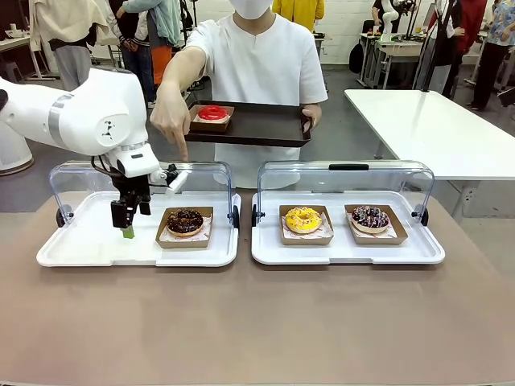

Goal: Provide the desired donut to the person.
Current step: Pick up and lift the Paper togo box containing the Donut pointed at by the person.

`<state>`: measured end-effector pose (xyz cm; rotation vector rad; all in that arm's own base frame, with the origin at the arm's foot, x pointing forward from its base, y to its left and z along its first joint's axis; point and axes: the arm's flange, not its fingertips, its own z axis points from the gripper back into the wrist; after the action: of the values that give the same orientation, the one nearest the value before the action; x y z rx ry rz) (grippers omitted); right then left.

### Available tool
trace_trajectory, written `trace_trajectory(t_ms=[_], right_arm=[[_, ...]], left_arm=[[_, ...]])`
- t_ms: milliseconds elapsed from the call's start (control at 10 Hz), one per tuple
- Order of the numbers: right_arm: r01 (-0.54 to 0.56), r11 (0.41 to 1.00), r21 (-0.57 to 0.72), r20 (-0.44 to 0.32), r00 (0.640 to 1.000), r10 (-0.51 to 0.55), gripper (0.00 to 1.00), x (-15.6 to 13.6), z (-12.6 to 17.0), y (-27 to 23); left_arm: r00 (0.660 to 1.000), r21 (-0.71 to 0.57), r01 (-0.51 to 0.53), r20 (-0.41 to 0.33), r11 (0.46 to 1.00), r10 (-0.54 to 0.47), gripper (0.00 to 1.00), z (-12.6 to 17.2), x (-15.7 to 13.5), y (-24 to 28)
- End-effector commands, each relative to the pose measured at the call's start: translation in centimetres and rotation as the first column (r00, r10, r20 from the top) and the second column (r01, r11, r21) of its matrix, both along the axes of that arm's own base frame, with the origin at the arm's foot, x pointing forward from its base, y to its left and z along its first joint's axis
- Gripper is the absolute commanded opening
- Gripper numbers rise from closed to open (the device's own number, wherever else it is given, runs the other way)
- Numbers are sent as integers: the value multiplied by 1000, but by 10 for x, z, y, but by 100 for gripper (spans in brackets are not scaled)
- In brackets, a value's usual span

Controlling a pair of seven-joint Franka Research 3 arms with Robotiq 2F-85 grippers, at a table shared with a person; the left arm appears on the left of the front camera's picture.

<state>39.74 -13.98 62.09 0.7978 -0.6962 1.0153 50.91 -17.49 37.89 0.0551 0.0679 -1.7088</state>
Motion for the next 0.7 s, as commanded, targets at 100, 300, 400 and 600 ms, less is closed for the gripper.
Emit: trace_trajectory(t_ms=[100,300,400,600], right_arm=[[-6,1000,8,3,1000,6,100,0,0,1],[-6,1000,8,3,1000,6,100,0,0,1],[-6,1000,8,3,1000,6,100,0,0,1],[-6,1000,8,3,1000,6,100,0,0,1]], left_arm=[[992,88,4,125,996,-15,100,-16,-23,-36],[991,30,18,129,999,-22,100,-24,-20,-43],[992,-4,21,124,1000,-21,100,-28,-16,-42],[993,-56,-1,116,998,7,100,-34,-8,-40]])
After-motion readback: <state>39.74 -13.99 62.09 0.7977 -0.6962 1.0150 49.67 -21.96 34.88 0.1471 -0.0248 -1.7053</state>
